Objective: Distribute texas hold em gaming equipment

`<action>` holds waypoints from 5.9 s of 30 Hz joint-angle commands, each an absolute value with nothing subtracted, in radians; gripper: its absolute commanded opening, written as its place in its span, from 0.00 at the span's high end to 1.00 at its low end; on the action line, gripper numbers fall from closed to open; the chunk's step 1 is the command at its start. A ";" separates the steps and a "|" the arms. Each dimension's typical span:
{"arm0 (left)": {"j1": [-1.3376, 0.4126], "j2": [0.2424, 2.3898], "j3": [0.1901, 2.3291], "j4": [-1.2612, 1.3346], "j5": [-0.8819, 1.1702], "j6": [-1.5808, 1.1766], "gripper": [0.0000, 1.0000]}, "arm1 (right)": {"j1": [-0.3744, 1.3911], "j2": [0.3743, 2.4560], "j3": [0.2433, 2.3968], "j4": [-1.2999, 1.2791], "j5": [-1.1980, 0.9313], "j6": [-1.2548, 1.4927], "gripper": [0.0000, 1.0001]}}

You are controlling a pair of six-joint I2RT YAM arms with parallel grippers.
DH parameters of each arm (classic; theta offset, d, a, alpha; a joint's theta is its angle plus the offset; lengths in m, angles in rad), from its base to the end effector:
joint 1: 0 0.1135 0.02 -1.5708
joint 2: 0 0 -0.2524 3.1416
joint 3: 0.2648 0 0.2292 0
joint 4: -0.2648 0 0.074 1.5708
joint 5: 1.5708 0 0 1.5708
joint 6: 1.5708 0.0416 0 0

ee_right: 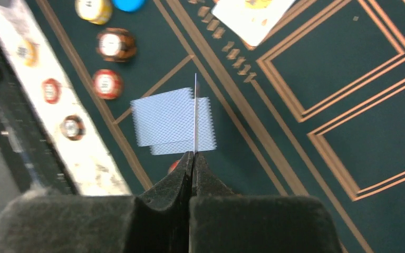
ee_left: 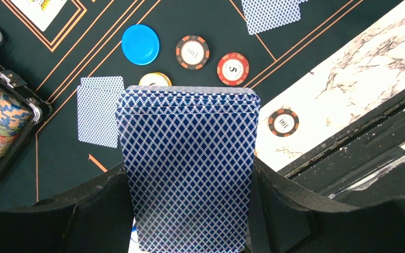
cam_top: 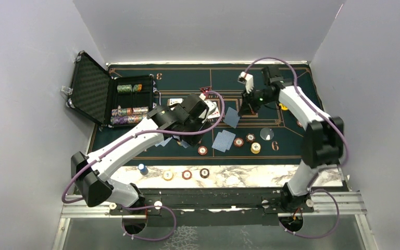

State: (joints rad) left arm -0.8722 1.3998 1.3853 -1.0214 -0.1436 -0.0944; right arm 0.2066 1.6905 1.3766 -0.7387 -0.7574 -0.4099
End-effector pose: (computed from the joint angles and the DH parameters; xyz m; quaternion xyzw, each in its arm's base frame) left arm 0.1704 -0.1936 0.3199 0.3472 0.8973 -0.0612 0.2656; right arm 0.3178 0.0958 0.2623 -0.3627 0.8271 0.3314 0.2731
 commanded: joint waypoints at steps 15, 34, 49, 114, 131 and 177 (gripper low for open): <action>-0.870 1.340 1.406 -1.064 -0.143 -0.133 1.00 | 0.234 2.251 1.900 -0.815 -0.397 -0.694 0.99; -0.869 1.376 1.432 -1.060 -0.133 -0.129 1.00 | 0.249 2.347 1.984 -0.697 -0.432 -0.724 0.88; -0.871 1.421 1.428 -1.005 -0.127 -0.095 1.00 | 0.245 1.676 1.511 -0.542 -0.460 0.127 0.31; -0.715 1.354 1.493 -1.116 -0.161 -0.187 1.00 | 0.511 2.654 2.275 -0.404 0.062 -0.049 0.27; -0.712 1.364 1.498 -1.115 -0.151 -0.184 1.00 | 0.472 2.514 2.192 -0.380 0.087 -0.001 0.50; -0.712 1.353 1.491 -1.094 -0.143 -0.178 1.00 | 0.716 1.981 1.384 -0.313 -0.141 -0.024 0.55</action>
State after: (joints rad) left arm -0.7189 1.3788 1.4727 -1.1233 -0.1467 -0.1715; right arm 0.7158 1.9568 1.4071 -0.3553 -0.1757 -0.0025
